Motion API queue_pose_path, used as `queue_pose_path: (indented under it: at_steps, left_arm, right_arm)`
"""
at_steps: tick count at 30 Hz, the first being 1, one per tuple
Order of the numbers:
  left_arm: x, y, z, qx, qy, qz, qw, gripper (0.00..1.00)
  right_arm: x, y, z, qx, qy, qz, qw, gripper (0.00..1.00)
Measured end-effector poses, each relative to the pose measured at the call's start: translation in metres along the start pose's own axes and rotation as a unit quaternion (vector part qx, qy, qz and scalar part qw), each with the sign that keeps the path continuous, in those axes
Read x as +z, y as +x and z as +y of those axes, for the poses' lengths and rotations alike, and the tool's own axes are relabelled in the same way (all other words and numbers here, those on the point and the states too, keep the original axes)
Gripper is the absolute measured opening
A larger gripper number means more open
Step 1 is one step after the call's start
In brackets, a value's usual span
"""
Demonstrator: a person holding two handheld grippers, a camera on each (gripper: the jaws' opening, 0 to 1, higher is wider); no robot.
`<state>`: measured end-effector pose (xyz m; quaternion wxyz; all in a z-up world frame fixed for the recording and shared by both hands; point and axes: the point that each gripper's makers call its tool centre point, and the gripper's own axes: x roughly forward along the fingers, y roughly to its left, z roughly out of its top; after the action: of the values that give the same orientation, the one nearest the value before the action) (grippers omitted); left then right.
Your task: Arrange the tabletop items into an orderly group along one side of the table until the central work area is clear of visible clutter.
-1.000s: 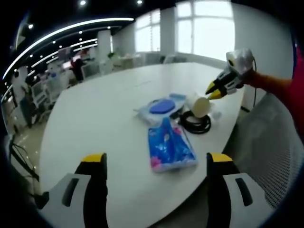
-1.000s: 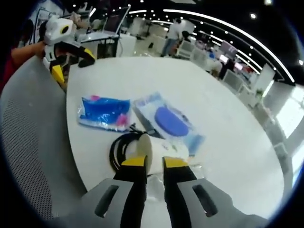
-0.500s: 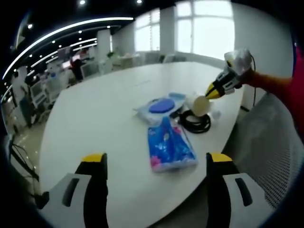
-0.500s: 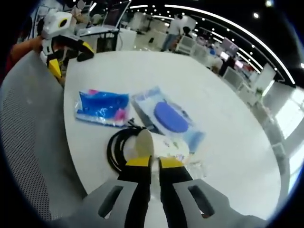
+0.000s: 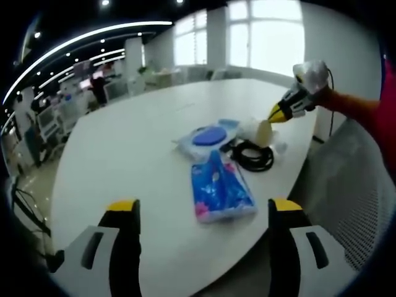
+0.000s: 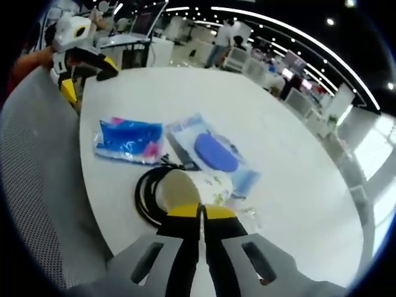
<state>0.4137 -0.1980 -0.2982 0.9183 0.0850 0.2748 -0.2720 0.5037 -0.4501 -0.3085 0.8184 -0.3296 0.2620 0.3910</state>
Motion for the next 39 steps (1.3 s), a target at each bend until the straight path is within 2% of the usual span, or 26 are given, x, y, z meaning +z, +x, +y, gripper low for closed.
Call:
queue_pose_path:
  at_steps: [4,13,18,26,34,39]
  left_arm:
    - [0.000,0.000,0.000,0.000,-0.001,-0.001,1.0000,0.82]
    - [0.002,0.000,0.001,0.001,0.000,-0.005,1.0000,0.82]
    - [0.002,-0.001,0.001,0.001,-0.001,-0.007,1.0000,0.82]
    - [0.004,-0.001,0.000,0.002,0.003,-0.010,0.9999,0.81]
    - [0.006,-0.002,0.000,0.002,0.005,-0.016,0.9999,0.81]
    - [0.008,-0.002,0.000,0.000,0.006,-0.021,0.9998,0.81]
  right_arm:
    - [0.003,-0.004,-0.004,-0.005,0.006,-0.003,1.0000,0.01]
    - [0.013,-0.010,-0.015,0.009,0.080,-0.022,0.9965,0.01]
    - [0.019,-0.013,-0.018,0.029,0.136,-0.033,0.9897,0.01]
    - [0.030,-0.014,-0.021,0.050,0.189,-0.043,0.9798,0.01]
    - [0.052,-0.015,-0.025,0.076,0.220,-0.055,0.9709,0.01]
    - [0.071,-0.014,-0.025,0.089,0.211,-0.059,0.9717,0.01]
